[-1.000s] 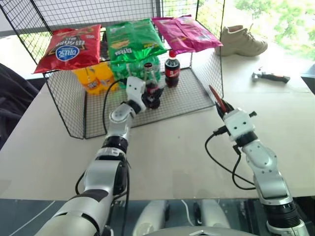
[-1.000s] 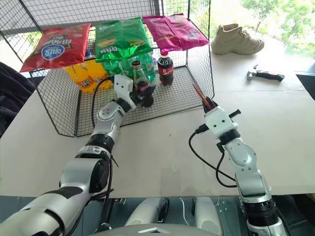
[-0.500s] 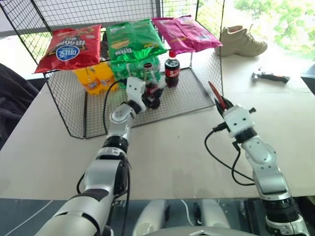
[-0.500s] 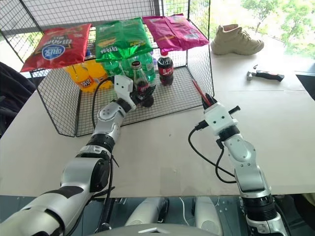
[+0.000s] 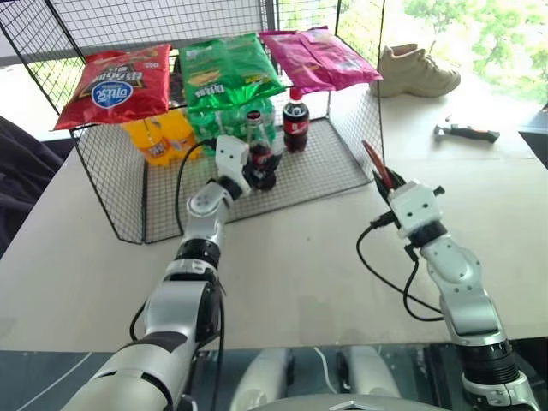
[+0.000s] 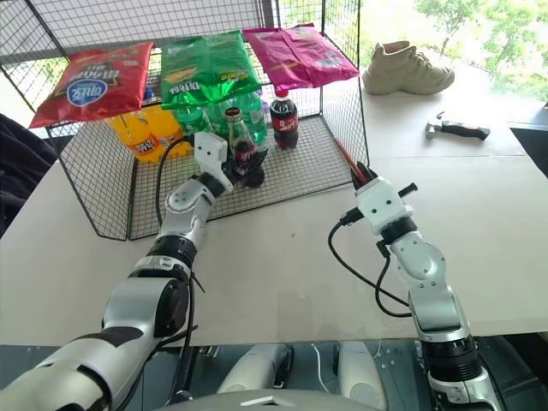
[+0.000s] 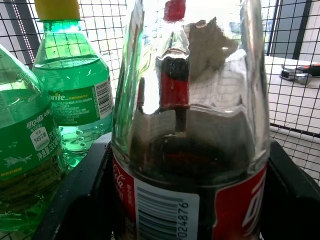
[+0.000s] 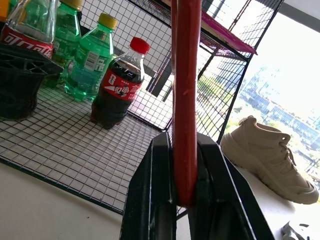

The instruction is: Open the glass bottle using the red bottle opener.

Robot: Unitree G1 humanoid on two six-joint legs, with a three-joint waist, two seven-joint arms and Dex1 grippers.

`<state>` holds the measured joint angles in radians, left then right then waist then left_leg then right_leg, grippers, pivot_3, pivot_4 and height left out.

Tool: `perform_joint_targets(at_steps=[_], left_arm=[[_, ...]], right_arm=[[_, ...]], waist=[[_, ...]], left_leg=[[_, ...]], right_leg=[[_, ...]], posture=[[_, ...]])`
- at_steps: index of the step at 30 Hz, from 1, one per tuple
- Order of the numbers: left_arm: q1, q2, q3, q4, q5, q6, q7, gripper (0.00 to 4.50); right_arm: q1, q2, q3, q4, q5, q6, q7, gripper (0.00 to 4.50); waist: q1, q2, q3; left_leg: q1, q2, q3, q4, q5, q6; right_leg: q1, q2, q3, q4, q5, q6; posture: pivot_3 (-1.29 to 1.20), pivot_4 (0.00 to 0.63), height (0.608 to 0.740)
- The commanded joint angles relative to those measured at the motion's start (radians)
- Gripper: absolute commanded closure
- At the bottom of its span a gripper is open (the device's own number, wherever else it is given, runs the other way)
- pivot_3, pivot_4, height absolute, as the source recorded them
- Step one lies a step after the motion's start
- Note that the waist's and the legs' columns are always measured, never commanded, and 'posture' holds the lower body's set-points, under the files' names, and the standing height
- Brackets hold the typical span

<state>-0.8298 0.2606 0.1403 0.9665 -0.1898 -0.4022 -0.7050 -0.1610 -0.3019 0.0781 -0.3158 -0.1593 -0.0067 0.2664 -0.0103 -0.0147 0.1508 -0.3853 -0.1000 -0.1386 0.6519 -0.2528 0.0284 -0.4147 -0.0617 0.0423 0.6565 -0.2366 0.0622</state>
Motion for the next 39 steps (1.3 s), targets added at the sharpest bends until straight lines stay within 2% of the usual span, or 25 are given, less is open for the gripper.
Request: perform_joint_targets(at_steps=[1, 7, 11, 16, 21, 26, 30, 39], left_arm=[[0.034, -0.016, -0.009, -0.199, -0.072, 0.065, -0.088, 1.71], [0.143, 0.005, -0.053, -0.52, -0.163, 0.298, -0.194, 1.71], [0.251, 0.057, -0.127, -0.759, -0.2, 0.469, -0.269, 1.71], [0.318, 0.09, -0.193, -0.935, -0.2, 0.586, -0.282, 1.71], [0.364, 0.092, -0.23, -0.971, -0.155, 0.548, -0.275, 1.71], [0.407, 0.058, -0.21, -0.95, -0.125, 0.447, -0.217, 1.71], [0.43, 0.028, -0.201, -0.939, -0.131, 0.418, -0.188, 1.71], [0.461, 0.034, -0.193, -0.907, -0.145, 0.39, -0.189, 1.71]], right_arm=[[-0.003, 0.001, -0.013, -0.034, 0.003, -0.015, -0.01, 4.5], [-0.008, 0.003, -0.013, -0.027, 0.003, -0.018, -0.011, 4.5], [-0.025, 0.0, -0.029, -0.009, 0.008, -0.024, -0.017, 4.5], [-0.044, -0.001, -0.036, 0.012, 0.014, -0.033, -0.017, 4.5], [-0.048, 0.002, -0.029, 0.025, 0.017, -0.046, -0.014, 4.5], [-0.04, 0.005, -0.026, 0.029, 0.019, -0.054, -0.015, 4.5], [-0.042, 0.011, -0.02, 0.04, 0.019, -0.062, -0.016, 4.5], [-0.048, 0.014, -0.026, 0.054, 0.02, -0.072, -0.017, 4.5]], waist=[[-0.001, 0.0, 0.0], [-0.008, 0.0, 0.0], [-0.008, 0.0, 0.0], [-0.003, 0.0, 0.0], [-0.002, 0.0, 0.0], [-0.003, 0.0, 0.0], [0.0, 0.0, 0.0], [-0.002, 0.0, 0.0]], left_leg=[[0.0, 0.0, 0.0, 0.0, 0.0, 0.0], [-0.001, 0.0, 0.0, 0.0, 0.0, 0.0], [0.0, 0.001, 0.001, 0.0, 0.0, 0.0], [0.001, 0.001, 0.002, -0.001, 0.0, 0.0], [0.001, 0.001, 0.002, -0.001, 0.0, 0.0], [0.002, 0.002, 0.003, -0.001, 0.0, 0.0], [0.001, 0.001, 0.003, -0.001, 0.0, 0.0], [0.002, 0.001, 0.003, -0.001, 0.0, 0.0]], right_leg=[[0.0, 0.0, 0.0, 0.0, 0.0, 0.0], [-0.001, 0.0, 0.001, 0.0, 0.0, 0.0], [-0.002, -0.001, 0.002, 0.001, 0.0, 0.0], [-0.002, 0.0, 0.003, 0.002, 0.0, 0.0], [0.0, -0.001, 0.003, 0.001, 0.0, 0.0], [-0.001, -0.001, 0.004, 0.001, 0.0, 0.0], [-0.001, -0.001, 0.004, 0.001, 0.0, 0.0], [-0.001, -0.001, 0.004, 0.001, 0.0, 0.0]], posture=[[0.0, 0.15, 0.732], [0.0, 0.15, 0.732], [0.0, 0.15, 0.732], [0.0, 0.15, 0.732], [0.0, 0.15, 0.732], [0.0, 0.15, 0.732], [0.0, 0.15, 0.732], [0.0, 0.15, 0.732]])
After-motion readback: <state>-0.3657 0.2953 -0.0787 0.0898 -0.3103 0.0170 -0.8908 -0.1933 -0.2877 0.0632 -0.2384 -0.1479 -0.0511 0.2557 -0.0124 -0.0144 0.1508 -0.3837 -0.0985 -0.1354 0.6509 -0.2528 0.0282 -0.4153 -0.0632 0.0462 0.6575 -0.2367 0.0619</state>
